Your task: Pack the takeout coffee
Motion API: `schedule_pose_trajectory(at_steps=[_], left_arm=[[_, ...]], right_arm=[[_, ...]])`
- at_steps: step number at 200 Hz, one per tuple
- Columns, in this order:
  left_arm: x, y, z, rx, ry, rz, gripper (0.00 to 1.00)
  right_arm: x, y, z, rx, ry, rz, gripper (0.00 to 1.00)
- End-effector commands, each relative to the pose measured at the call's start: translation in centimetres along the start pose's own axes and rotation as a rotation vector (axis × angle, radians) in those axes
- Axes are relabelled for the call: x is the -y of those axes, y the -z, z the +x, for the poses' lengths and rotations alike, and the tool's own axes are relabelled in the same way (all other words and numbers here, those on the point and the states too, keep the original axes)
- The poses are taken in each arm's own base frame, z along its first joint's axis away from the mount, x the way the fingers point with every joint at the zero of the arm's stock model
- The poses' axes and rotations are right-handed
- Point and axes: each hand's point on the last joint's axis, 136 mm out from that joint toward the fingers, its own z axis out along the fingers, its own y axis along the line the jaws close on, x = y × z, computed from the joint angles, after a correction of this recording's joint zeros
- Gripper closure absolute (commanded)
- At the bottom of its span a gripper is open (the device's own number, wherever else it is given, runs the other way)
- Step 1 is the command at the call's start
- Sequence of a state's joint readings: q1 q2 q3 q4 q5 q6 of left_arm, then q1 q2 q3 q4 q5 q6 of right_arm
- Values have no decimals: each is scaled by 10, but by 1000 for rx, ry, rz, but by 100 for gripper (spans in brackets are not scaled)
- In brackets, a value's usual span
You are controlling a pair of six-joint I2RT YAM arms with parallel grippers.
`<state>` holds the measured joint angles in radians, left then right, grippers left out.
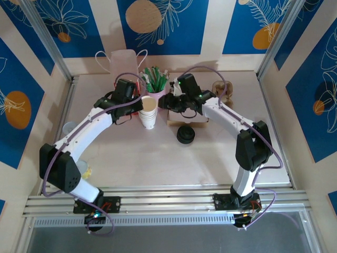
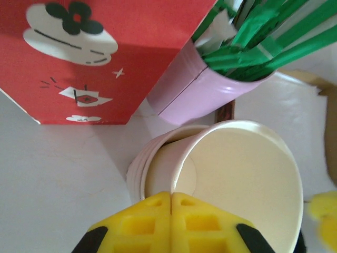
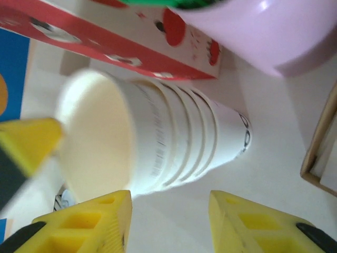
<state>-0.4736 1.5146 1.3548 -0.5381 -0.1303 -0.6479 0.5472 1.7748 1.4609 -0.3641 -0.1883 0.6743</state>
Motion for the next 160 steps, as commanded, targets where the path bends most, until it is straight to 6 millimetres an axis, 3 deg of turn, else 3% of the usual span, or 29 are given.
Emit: schedule_pose_trajectory(at_steps=[1, 44, 96, 160], left_arm=[[11, 13, -14, 54, 76, 68, 100], [10, 20, -31, 92, 113, 87, 100], [27, 52, -70, 170, 97, 144, 100], [41, 99, -94, 229, 53, 185, 100]], right_arm=[[-12, 10, -2, 59, 12, -68, 57], [-7, 16, 5, 79, 19, -72, 57], [-3, 24, 4, 76, 20, -48, 57], [-4, 39, -1, 97, 33, -20, 57]])
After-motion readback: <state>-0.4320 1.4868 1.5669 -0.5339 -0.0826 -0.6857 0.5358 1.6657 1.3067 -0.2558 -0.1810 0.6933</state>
